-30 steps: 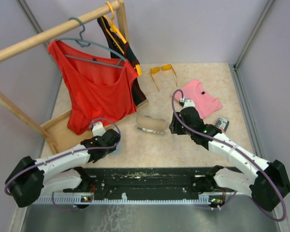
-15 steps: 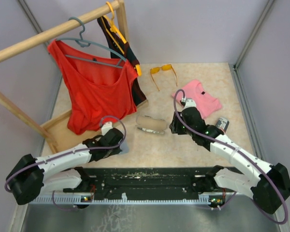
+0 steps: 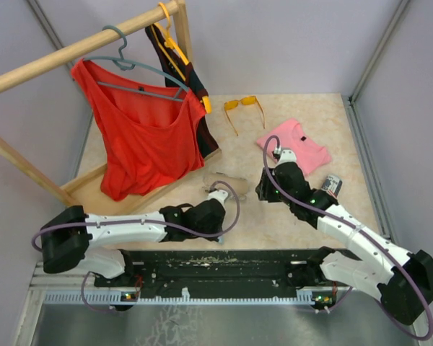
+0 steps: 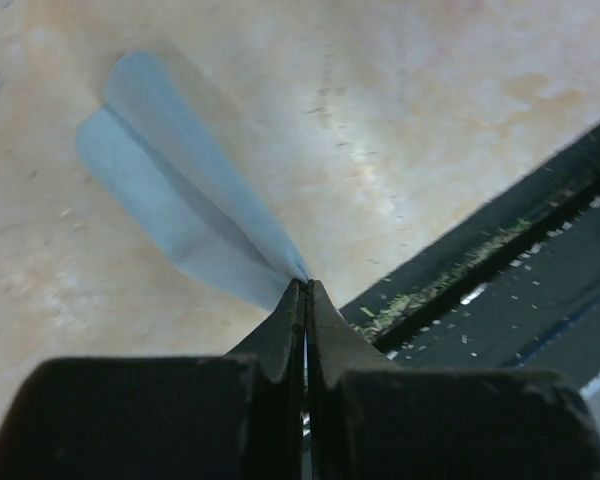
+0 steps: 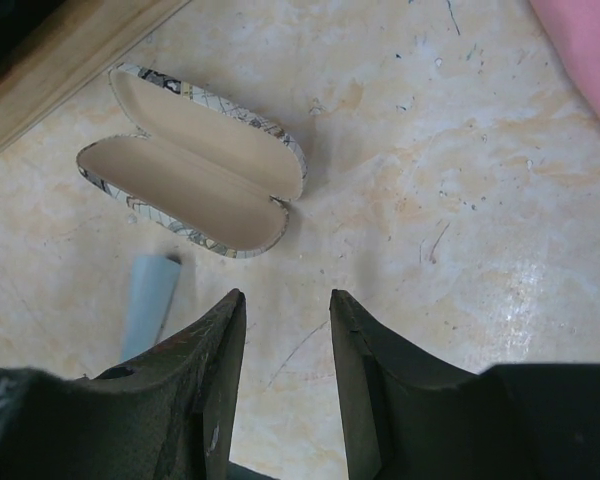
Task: Organize the sunglasses
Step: Place the glasses cleaning cloth at the center of the board.
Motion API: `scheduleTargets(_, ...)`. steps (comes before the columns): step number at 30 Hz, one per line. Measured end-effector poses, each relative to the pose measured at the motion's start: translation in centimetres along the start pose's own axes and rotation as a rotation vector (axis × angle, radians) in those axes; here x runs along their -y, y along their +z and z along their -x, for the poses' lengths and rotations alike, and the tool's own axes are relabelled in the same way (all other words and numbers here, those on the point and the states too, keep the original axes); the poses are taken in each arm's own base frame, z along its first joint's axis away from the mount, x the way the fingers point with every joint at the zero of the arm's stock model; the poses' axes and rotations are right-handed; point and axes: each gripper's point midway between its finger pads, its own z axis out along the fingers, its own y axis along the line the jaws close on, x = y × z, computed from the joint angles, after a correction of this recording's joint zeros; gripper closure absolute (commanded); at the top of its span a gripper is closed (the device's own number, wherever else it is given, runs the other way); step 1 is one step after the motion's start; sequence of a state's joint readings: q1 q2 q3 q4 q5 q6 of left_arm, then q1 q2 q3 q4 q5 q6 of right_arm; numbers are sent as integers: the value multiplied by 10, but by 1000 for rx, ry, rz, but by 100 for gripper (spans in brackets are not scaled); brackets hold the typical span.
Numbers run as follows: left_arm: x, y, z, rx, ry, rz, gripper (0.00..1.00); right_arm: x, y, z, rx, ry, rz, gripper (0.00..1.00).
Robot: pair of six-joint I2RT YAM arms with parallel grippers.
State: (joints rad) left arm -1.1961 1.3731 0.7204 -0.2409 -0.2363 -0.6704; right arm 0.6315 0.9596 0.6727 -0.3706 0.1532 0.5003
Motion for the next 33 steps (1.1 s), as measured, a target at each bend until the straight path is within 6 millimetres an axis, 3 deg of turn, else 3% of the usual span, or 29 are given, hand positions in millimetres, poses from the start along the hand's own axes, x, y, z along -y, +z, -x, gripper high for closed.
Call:
scheduleTargets(9,91,-19,27,11,242,-306,100,2,-4,3,23,3,-5,60)
scheduleTargets(13,106,-26,35,34,316,-382,100,3,-3,2,20,2,-10,60)
scheduleTargets(17,82,-16,25,-8,335,-345,100,3,-3,1,20,2,-11,60)
scheduleTargets(22,14,14,1,-129,291,-179,100,4,1,-1,6,-1,-13,60)
scheduleTargets(25,-15,25,-11,-193,292,-91,100,4,3,-5,-10,-3,-16,60)
scheduleTargets(30,-25,34,-10,-231,307,-26,100,4,4,-6,-17,-6,-17,60)
scheduleTargets(33,-27,34,-10,-242,309,-9,93,4,4,-7,-20,-6,-18,59)
